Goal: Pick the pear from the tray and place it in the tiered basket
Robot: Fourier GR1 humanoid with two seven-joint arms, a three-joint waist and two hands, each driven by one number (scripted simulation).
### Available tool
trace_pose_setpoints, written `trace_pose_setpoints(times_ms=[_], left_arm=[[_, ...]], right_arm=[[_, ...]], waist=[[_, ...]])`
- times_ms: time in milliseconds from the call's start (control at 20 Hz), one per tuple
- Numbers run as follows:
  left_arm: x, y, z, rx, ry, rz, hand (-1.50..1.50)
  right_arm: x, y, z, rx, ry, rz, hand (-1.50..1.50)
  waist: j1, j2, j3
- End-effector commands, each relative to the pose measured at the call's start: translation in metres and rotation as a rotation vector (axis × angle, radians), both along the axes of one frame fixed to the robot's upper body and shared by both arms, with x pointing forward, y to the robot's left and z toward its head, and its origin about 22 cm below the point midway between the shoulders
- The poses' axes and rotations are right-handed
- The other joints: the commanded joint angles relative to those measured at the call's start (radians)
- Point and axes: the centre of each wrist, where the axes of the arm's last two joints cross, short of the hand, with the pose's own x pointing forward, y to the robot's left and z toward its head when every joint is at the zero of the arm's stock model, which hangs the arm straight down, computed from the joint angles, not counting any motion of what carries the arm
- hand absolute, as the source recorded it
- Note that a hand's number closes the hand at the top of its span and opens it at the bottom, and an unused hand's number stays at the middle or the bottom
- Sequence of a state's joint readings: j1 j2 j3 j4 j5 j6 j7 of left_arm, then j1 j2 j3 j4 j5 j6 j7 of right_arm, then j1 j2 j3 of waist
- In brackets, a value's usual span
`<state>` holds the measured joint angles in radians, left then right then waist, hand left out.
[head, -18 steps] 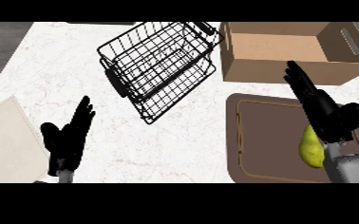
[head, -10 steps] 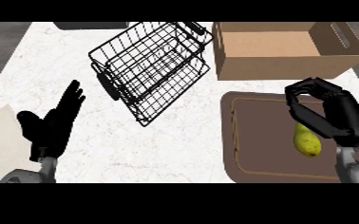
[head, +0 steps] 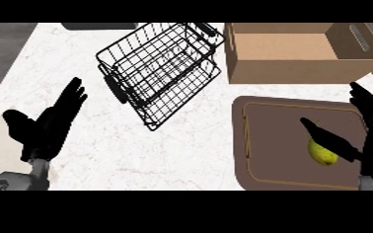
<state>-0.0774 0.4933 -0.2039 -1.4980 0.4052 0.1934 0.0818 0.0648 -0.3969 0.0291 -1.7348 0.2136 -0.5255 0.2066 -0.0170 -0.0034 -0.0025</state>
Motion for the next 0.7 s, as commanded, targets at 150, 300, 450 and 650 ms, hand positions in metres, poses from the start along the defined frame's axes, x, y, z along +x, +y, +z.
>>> trace_pose_setpoints(times_ms=[150,300,450,650], left_arm=[[0.004,0.005,0.010,-0.003,-0.005,-0.021,0.00],[0.003,0.003,0.006,-0.010,-0.011,-0.008,0.00],[0.006,-0.005,0.012,-0.009,-0.010,-0.019,0.00],[0.003,-0.011,0.009,-0.001,-0.014,-0.027,0.00]], right_arm=[[-0.020,-0.030,0.038,-0.418,0.309,-0.038,-1.50],[-0.024,-0.028,0.053,-0.514,0.566,0.067,-1.50],[-0.033,-0.008,0.059,-0.536,0.785,0.175,-1.50],[-0.022,0.028,0.095,-0.512,0.885,0.193,-1.50]], waist=[[0.002,0.000,-0.005],[0.010,0.002,-0.007],[0.011,0.001,-0.006],[0.037,0.005,-0.002]])
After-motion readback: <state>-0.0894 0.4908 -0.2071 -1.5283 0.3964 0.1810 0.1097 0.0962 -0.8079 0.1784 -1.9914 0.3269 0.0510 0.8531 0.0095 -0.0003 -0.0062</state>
